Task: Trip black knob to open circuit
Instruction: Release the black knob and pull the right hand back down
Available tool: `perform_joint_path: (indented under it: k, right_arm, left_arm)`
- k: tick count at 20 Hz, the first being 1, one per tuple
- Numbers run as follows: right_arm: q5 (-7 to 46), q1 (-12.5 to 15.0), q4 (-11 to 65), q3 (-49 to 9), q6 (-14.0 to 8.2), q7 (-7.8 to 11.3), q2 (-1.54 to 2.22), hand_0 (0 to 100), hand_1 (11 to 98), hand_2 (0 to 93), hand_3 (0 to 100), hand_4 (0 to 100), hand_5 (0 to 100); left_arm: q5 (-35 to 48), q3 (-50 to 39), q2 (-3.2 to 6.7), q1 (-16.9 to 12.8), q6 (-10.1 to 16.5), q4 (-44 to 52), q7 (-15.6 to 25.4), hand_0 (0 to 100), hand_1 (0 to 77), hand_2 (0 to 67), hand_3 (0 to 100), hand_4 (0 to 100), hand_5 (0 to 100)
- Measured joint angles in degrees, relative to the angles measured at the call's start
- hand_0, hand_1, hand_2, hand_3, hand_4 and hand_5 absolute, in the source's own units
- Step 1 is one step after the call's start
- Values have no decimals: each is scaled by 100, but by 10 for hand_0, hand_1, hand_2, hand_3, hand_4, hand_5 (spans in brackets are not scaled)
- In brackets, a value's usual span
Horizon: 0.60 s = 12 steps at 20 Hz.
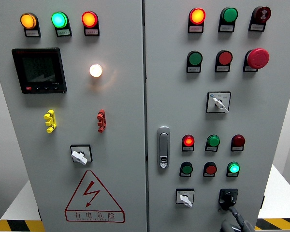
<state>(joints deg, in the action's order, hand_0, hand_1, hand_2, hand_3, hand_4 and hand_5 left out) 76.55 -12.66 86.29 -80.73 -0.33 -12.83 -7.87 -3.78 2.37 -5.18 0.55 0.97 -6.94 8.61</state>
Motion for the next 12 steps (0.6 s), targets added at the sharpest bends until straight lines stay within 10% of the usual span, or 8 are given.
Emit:
perform_joint_path:
  k: [9,12]
  right_arm:
    - [52,32,-2,-1,-28,33,-21,1000,556,48,906,1000,1000]
    - [70,35,-13,-31,-28,36,31,1000,556,47,905,1000,1000]
  left_arm:
    - [0,0,0,-1,0,0,0,0,30,129,213,66,15]
    - [0,0,5,0,0,0,0,0,30,129,213,66,15]
